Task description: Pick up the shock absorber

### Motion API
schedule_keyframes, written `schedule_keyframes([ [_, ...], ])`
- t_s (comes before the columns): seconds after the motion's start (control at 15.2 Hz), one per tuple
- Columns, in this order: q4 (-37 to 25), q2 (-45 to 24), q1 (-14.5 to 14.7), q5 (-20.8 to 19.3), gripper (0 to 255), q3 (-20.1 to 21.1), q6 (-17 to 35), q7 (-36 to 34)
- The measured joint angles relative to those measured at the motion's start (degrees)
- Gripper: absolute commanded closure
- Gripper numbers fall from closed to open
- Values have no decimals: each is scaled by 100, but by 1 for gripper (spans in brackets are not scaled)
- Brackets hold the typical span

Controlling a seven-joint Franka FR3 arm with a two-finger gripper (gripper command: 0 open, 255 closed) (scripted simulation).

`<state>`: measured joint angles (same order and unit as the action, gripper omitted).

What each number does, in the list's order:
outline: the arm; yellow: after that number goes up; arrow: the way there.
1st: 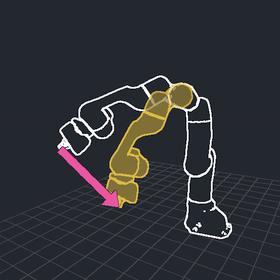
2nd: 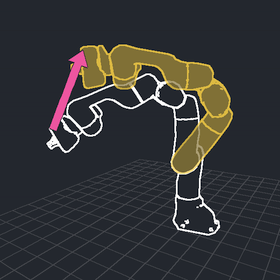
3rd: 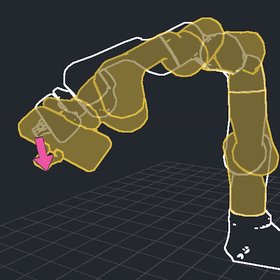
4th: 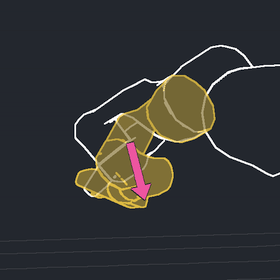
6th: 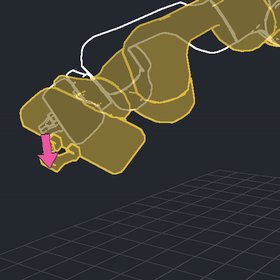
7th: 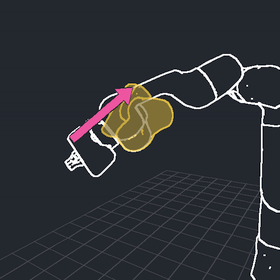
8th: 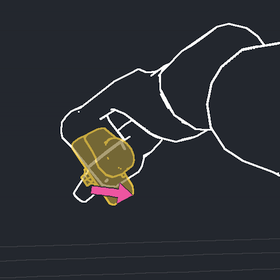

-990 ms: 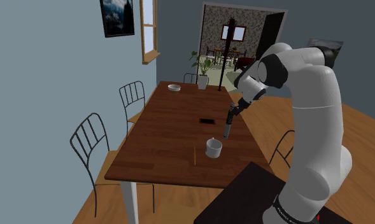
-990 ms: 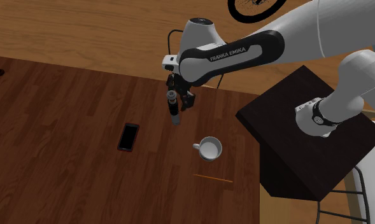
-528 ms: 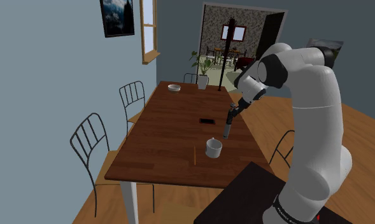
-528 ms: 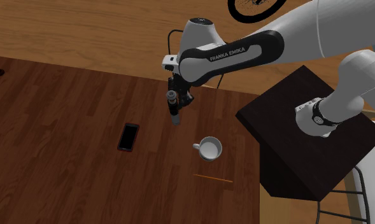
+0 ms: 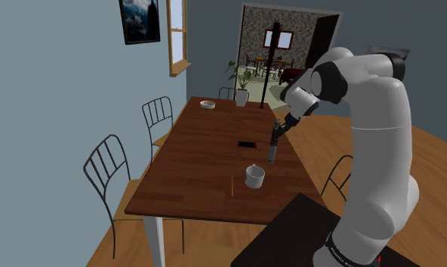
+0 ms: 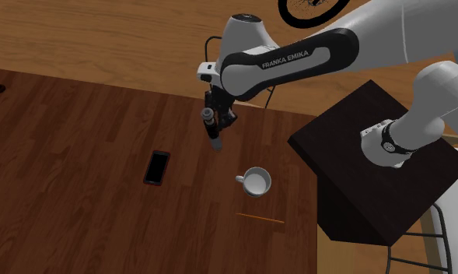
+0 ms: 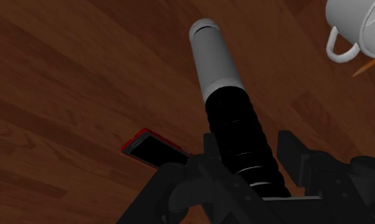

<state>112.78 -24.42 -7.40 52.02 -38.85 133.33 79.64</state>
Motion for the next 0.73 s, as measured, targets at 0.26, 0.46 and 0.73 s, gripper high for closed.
schedule_keyframes([
  [0.26,-33,198,96,-255,255,-128,-131,-222],
  [0.46,-97,315,144,-429,255,-210,-249,-377],
  [0.73,-138,506,229,-668,255,-320,-381,-578],
])
